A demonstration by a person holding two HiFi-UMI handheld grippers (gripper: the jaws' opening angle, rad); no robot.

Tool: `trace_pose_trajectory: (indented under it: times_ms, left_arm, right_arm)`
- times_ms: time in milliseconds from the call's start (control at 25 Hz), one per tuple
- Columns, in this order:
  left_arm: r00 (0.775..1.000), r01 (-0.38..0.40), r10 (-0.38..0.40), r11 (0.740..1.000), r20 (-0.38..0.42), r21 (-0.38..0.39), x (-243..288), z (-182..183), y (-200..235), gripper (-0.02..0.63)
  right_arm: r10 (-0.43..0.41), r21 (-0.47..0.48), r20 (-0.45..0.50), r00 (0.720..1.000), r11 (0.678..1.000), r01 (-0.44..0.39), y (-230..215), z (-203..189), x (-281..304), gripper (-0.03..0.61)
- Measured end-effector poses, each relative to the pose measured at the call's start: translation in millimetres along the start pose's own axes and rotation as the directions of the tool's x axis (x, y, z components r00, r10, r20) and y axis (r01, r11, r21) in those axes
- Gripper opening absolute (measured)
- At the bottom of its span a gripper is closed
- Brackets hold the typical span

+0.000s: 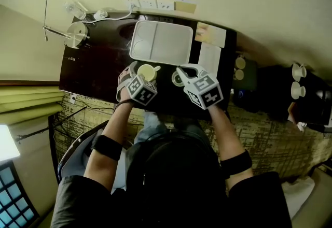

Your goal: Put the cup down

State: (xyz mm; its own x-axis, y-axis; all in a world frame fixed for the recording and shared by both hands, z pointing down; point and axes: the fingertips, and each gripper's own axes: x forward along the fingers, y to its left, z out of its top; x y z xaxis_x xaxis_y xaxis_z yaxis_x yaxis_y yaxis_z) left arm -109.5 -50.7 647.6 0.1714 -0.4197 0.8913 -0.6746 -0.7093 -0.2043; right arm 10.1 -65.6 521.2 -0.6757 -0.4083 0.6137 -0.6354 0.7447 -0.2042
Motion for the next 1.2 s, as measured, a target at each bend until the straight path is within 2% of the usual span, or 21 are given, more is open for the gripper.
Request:
trace_pose_trajectory:
  times_ms: [80, 200, 280, 360, 440, 520, 680, 880, 1200]
  left_arm:
    - [0.998, -0.011, 0.011, 1.000, 0.059, -0.012, -20, 12, 5, 0.471]
    - [0.988, -0.045, 0.048, 0.999, 0.149, -0.027, -52, 28, 13, 0.348]
    - [0.976, -0.071, 0.081, 0.996, 0.200, -0.061, -75, 35, 15, 0.231]
    - [0.956, -0.093, 0.125, 0.987, 0.266, -0.131, -97, 43, 21, 0.117]
    - [0.935, -0.079, 0.139, 0.978, 0.327, -0.191, -113, 50, 24, 0.005]
    - [0.923, -0.051, 0.139, 0.969, 0.360, -0.243, -123, 53, 21, 0.005]
    - [0.913, 0.020, 0.127, 0.936, 0.389, -0.352, -136, 55, 8, 0.005]
    - [0.911, 0.052, 0.119, 0.917, 0.396, -0.397, -148, 53, 5, 0.005]
    - [0.883, 0.099, 0.144, 0.873, 0.446, -0.478, -175, 49, 12, 0.004]
  right_arm:
    - [-0.002, -0.003, 0.006, 1.000, 1.000, 0.002, 2, 2, -1, 0.000]
    - [-0.008, -0.004, 0.015, 1.000, 1.000, 0.008, 4, 4, -2, 0.000]
    - [-0.011, -0.005, 0.025, 1.000, 1.000, 0.011, 8, 7, -4, 0.000]
    - [-0.012, -0.012, 0.032, 0.999, 1.000, 0.012, 14, 9, -6, 0.000]
    - [-0.014, -0.026, 0.038, 0.999, 1.000, 0.015, 16, 11, -10, 0.000]
    - [-0.009, -0.042, 0.048, 0.999, 0.999, 0.011, 18, 13, -17, 0.000]
    - [-0.011, -0.045, 0.059, 0.998, 0.999, 0.014, 14, 9, -32, 0.000]
    - [-0.007, -0.045, 0.057, 0.998, 0.999, 0.010, 18, 0, -37, 0.000]
    - [-0.022, -0.037, 0.064, 0.998, 0.999, 0.025, 14, -16, -44, 0.000]
